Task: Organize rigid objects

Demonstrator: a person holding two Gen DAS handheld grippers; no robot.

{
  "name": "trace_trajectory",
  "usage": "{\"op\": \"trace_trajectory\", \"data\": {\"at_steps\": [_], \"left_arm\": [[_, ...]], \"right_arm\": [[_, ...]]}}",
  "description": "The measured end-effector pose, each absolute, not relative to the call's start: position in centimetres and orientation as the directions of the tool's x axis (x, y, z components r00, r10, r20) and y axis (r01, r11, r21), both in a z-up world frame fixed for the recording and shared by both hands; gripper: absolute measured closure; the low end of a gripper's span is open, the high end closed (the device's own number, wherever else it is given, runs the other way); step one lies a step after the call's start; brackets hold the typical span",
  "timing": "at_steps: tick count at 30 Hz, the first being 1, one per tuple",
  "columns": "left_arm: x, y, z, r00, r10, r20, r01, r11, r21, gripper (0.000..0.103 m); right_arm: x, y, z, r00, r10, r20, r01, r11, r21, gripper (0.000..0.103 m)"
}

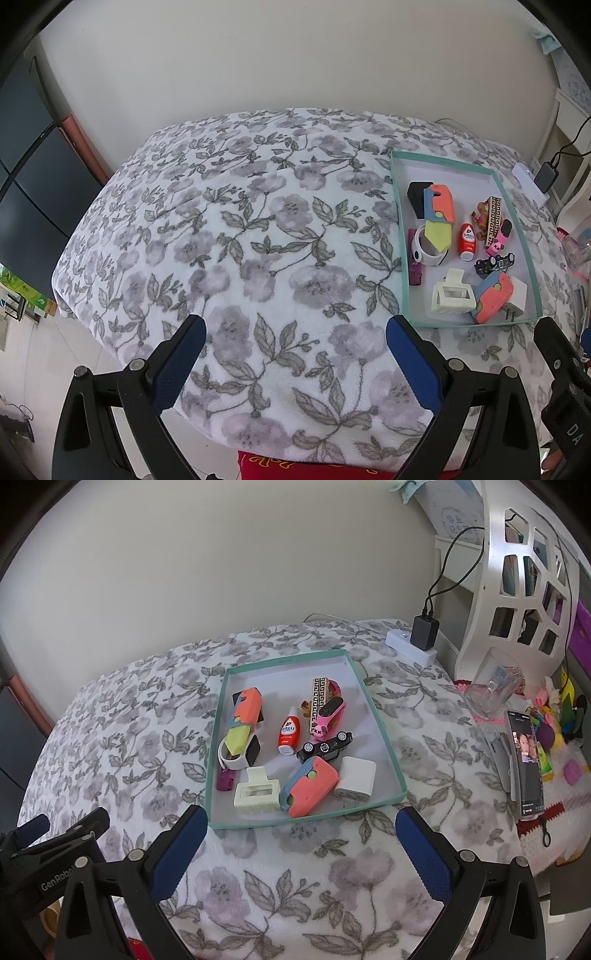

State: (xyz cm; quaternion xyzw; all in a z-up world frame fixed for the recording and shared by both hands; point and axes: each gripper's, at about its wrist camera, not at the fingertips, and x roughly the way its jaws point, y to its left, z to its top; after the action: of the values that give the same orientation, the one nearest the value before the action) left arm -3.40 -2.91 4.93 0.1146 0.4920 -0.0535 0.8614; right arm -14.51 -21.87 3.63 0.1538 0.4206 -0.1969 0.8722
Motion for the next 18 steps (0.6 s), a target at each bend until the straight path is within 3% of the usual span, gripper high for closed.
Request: {"op": "trace_trajectory", "data": {"at_steps": [18], "left_arm": [[-3.29,-2.67,4.78,0.508,0.023,-0.861,0.208,0.967,0.149,0.005]], "right_arm": [[-14.36,-21.77,3.52,0.567,-0.215,-0.795,0.471,0.876,0.099,0.000]]}}
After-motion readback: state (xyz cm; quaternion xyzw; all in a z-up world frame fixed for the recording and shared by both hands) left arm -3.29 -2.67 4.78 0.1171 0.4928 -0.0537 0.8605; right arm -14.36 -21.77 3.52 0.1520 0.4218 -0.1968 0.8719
